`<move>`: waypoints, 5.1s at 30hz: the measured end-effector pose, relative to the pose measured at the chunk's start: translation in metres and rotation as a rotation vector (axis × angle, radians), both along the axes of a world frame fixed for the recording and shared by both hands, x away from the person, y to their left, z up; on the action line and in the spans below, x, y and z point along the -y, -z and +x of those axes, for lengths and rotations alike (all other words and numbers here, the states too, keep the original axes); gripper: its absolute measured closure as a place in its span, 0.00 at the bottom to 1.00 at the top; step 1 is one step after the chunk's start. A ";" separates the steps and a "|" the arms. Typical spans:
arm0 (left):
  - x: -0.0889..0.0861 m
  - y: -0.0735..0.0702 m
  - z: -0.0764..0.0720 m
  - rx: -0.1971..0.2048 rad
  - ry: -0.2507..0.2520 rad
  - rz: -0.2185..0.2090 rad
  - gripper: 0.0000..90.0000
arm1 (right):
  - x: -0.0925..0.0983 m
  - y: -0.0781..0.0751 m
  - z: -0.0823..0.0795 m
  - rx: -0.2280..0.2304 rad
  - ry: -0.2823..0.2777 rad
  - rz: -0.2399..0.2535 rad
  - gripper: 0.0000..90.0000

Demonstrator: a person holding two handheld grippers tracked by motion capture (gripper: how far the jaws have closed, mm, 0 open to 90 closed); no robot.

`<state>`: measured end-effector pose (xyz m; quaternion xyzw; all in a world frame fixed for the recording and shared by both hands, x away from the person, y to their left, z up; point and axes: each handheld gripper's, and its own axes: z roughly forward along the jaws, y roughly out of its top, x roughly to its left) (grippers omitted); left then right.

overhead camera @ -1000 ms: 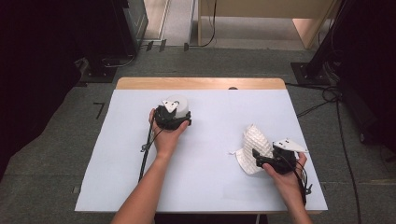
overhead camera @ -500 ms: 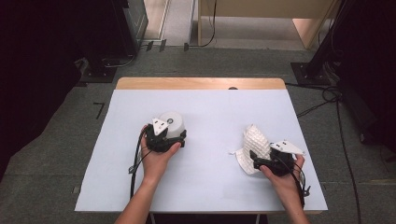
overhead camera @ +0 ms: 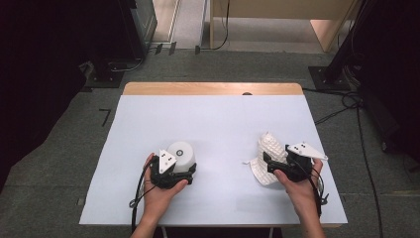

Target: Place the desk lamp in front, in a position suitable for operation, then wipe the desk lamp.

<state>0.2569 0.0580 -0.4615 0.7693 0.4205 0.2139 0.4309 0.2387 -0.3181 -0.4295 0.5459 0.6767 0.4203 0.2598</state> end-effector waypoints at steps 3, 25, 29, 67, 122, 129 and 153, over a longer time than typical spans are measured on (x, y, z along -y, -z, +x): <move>0.000 0.001 0.001 -0.005 0.018 -0.014 0.09 | 0.003 0.017 0.002 -0.043 -0.012 0.022 0.19; -0.007 -0.001 0.007 -0.051 0.065 0.006 0.09 | 0.009 0.013 -0.010 0.025 -0.157 -0.045 0.57; -0.008 -0.001 0.010 -0.057 0.069 0.002 0.09 | 0.004 0.020 -0.011 0.009 -0.241 -0.134 0.61; -0.002 -0.001 0.006 -0.039 0.120 0.076 0.09 | 0.039 0.068 0.032 -0.202 0.088 -0.151 0.33; 0.065 -0.016 -0.003 0.008 0.358 0.232 0.09 | -0.111 -0.027 0.002 -0.042 -0.300 0.093 0.80; 0.066 -0.015 -0.006 0.029 0.395 0.224 0.09 | -0.103 -0.020 0.003 -0.078 -0.271 0.079 0.80; 0.091 -0.006 -0.002 0.085 0.445 0.249 0.09 | -0.086 -0.026 0.005 -0.071 -0.307 0.243 0.80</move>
